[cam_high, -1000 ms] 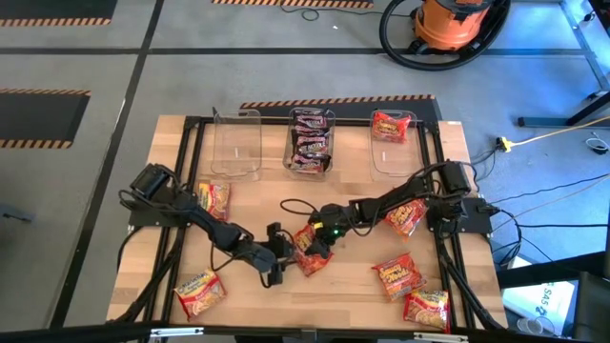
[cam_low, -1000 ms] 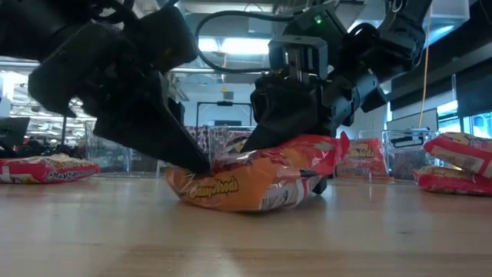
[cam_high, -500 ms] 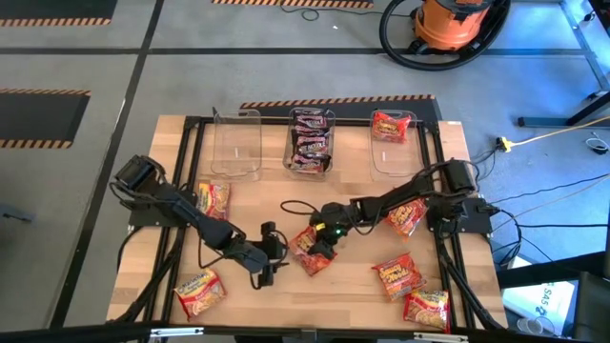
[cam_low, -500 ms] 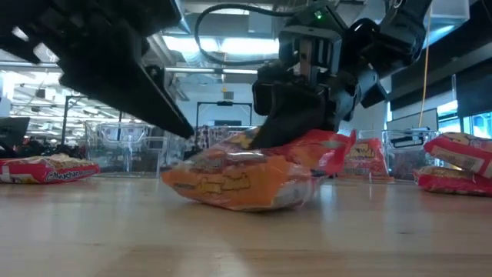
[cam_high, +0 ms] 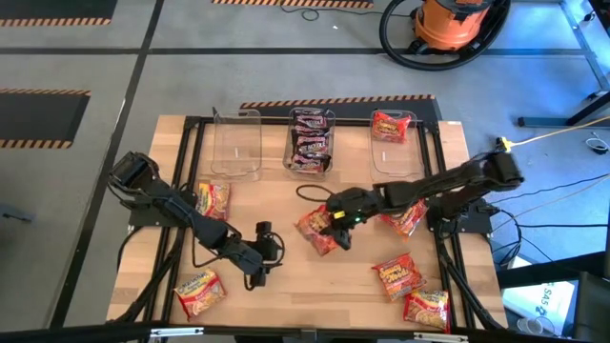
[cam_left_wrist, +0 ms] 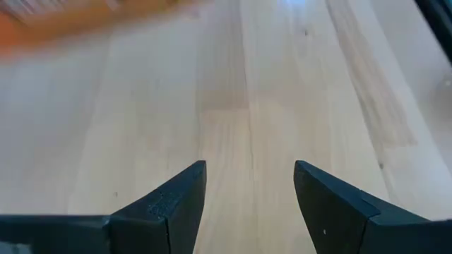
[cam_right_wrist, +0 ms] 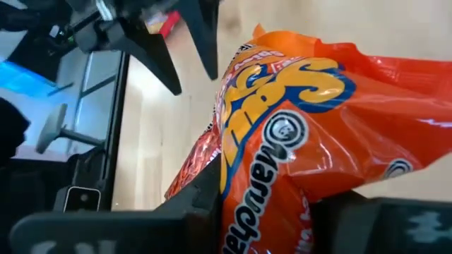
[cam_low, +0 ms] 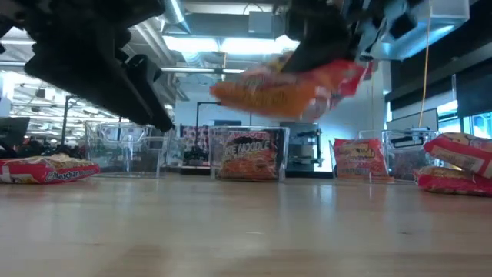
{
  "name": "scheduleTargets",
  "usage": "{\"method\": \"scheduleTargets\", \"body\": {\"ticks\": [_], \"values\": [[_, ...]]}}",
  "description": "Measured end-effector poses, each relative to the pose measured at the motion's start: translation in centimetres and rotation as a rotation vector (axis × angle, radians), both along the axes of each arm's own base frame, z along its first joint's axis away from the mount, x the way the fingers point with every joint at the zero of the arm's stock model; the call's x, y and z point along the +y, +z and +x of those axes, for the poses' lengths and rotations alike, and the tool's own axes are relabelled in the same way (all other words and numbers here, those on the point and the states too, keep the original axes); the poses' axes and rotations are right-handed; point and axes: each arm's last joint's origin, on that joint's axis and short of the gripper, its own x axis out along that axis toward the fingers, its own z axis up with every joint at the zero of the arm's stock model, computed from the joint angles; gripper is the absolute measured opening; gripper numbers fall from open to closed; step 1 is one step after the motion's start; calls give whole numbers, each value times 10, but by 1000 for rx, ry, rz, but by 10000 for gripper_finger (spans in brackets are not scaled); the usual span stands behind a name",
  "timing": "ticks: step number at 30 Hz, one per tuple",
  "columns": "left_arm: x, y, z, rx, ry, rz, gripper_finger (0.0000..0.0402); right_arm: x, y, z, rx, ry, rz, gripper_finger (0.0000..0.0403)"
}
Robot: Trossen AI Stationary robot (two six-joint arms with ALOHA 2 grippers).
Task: Sort Maruchan noodles
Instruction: Put the orange noodle pack into the right transparent bin
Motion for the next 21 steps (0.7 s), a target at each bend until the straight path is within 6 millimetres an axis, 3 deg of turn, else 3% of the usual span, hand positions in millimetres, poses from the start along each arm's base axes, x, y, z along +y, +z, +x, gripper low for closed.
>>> {"method": "scheduleTargets", "body": {"ticks": [11, 21], "values": [[5, -11, -6, 33, 10, 4, 209, -17, 49, -49, -6, -87, -160, 91], [7, -12, -5, 36, -14, 33, 209, -63, 71, -93, 63, -233, -325, 90]]}}
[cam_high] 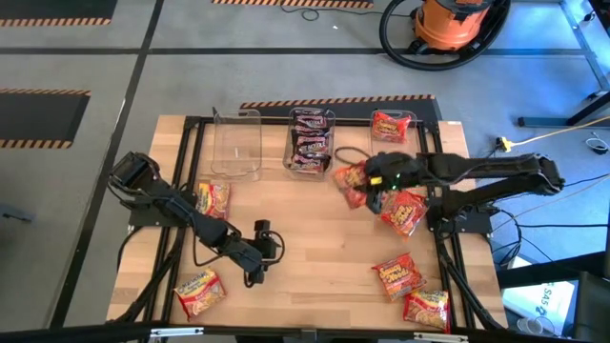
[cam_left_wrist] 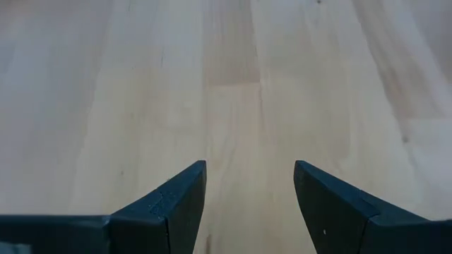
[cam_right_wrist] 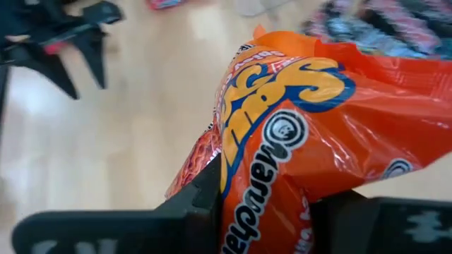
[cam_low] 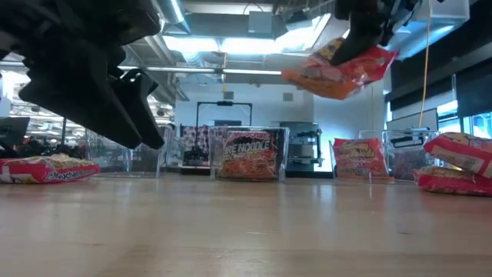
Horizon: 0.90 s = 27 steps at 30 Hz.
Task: Sort Maruchan noodles
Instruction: Put the orange noodle pack into the right transparent bin
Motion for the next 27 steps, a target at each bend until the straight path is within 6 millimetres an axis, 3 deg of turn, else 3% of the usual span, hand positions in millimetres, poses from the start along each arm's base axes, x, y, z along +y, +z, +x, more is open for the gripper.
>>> {"method": "scheduleTargets", "body": {"ticks": [4, 8, 14, 20, 23, 27], "values": [[4, 1, 3, -7, -42, 65, 209, -19, 5, -15, 28, -23, -91, 90], [17, 1, 11, 1, -45, 18, 209, -37, 10, -26, 53, -36, -229, 90], [53, 2, 27, 61, -134, -122, 209, -62, 19, -38, 141, -43, -419, 90], [87, 2, 35, 62, -148, -123, 209, -92, 41, -47, 261, -146, -573, 90], [98, 2, 38, 55, -159, -122, 209, -107, 46, -47, 312, -161, -592, 90], [106, 3, 39, 51, -167, -119, 209, -125, 38, -46, 421, -131, -560, 90]]}}
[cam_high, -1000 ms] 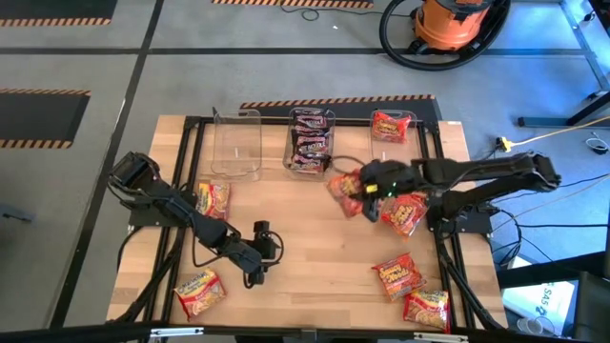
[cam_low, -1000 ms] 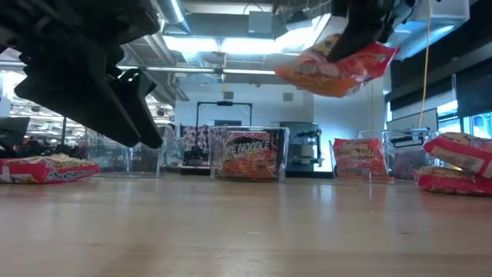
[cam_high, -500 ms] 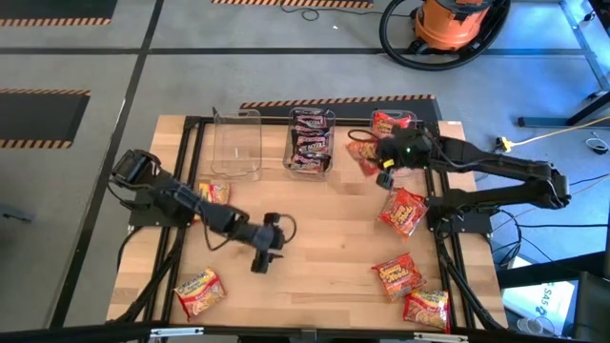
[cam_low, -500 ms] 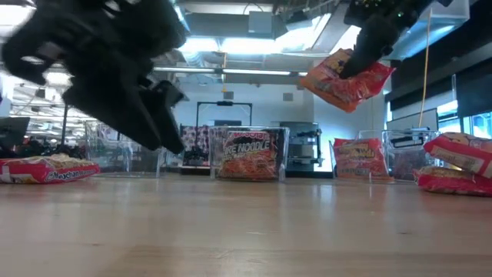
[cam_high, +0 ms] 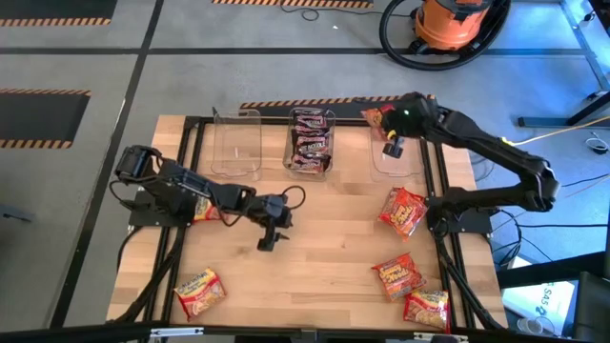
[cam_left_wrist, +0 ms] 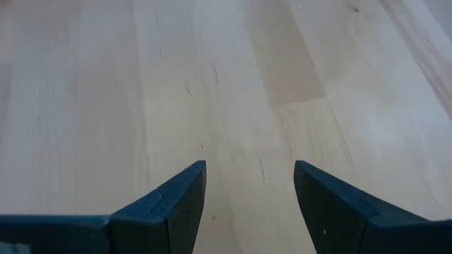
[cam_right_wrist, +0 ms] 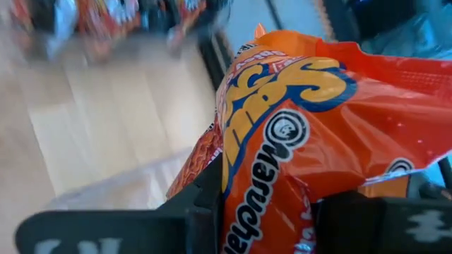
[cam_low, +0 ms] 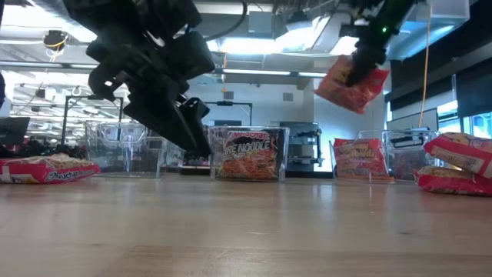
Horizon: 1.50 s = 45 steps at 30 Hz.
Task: Sort Maruchan noodles
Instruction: Put the orange noodle pack into the right transparent bin
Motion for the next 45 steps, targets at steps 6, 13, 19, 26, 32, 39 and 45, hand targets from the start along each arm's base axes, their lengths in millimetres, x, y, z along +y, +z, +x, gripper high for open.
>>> {"method": "scheduleTargets", "body": {"ticks": [6, 13, 19, 26, 32, 39, 45], "values": [[-4, 0, -1, -3, -32, 7, 209, -22, -34, -5, 247, -1, 110, 90], [-13, 0, -2, -6, -72, 16, 209, -34, -60, -13, 355, -39, 193, 90], [-12, 0, -2, -13, -71, 16, 209, -33, -77, -18, 404, 0, 205, 90], [-13, 3, 1, -46, -70, 11, 209, -35, -96, -16, 389, 43, 144, 90], [-13, 3, 1, -51, -70, 11, 209, -42, -108, -8, 399, 55, 142, 90], [-13, 3, 1, -52, -70, 10, 209, -54, -135, 0, 507, 77, 177, 90], [-13, 3, 1, -52, -70, 10, 209, -60, -144, 5, 568, 111, 141, 90]]}}
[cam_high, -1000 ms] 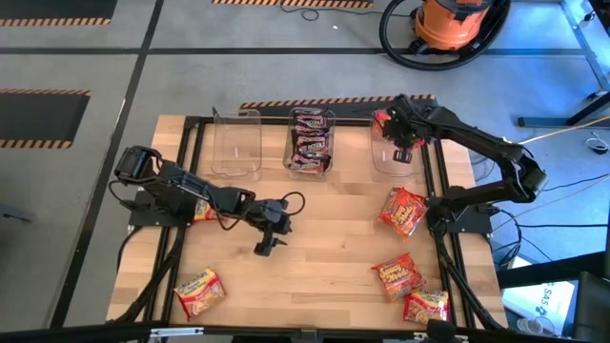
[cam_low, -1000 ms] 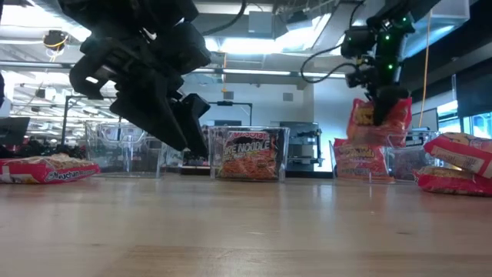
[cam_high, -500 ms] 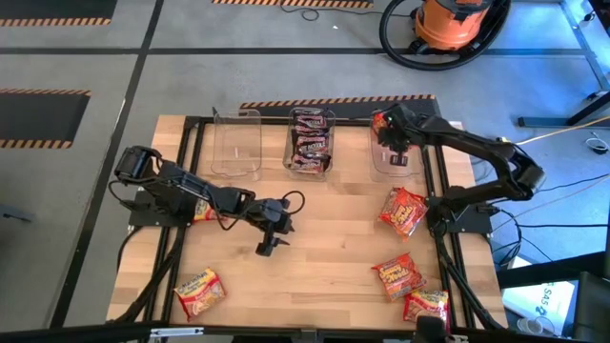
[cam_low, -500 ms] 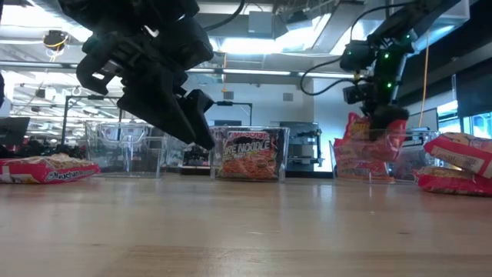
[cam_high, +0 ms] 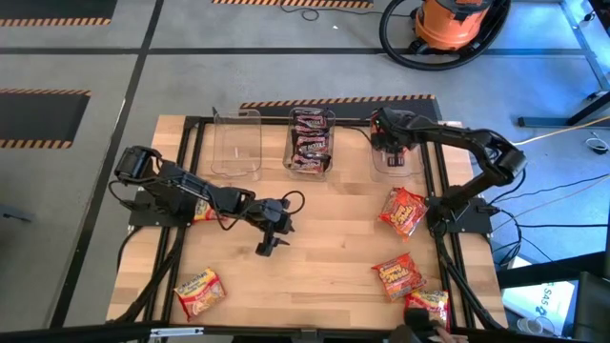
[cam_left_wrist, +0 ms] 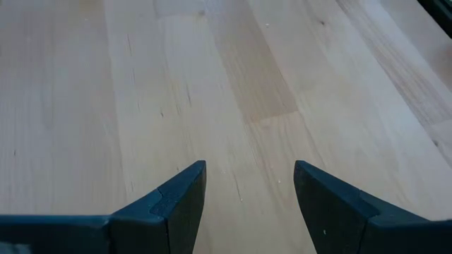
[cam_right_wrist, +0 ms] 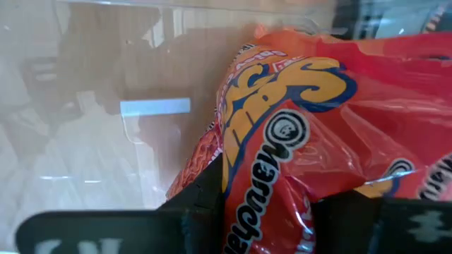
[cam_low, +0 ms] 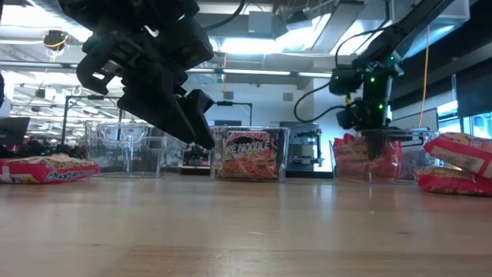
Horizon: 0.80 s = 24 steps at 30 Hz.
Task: Sort Maruchan noodles
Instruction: Put the orange noodle pack into the right transparent bin
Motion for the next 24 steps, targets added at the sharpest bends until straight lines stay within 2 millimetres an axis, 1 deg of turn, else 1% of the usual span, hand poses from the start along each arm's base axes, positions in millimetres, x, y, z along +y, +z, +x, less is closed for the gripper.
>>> {"method": "scheduleTargets", "body": {"ticks": [6, 8, 11, 14, 17, 20, 24], "values": [[-1, 0, 0, 5, -32, -30, 209, -1, -1, 1, -10, -9, -9, 95], [-2, 0, -1, 8, -49, -45, 209, -2, -1, 2, -19, -9, -14, 110], [-2, 0, -1, 9, -60, -55, 209, -3, 0, 3, -29, -11, -28, 143], [-2, 0, -1, 9, -61, -56, 209, -4, 1, 2, 4, -22, -64, 178], [-2, 0, -1, 9, -61, -56, 209, -6, 5, 3, 32, -36, -100, 205], [-2, 0, -1, 9, -61, -56, 209, -9, 9, 4, 37, -45, -126, 222], [-2, 0, -1, 10, -66, -60, 209, -9, 11, 5, 23, -42, -127, 231]]}}
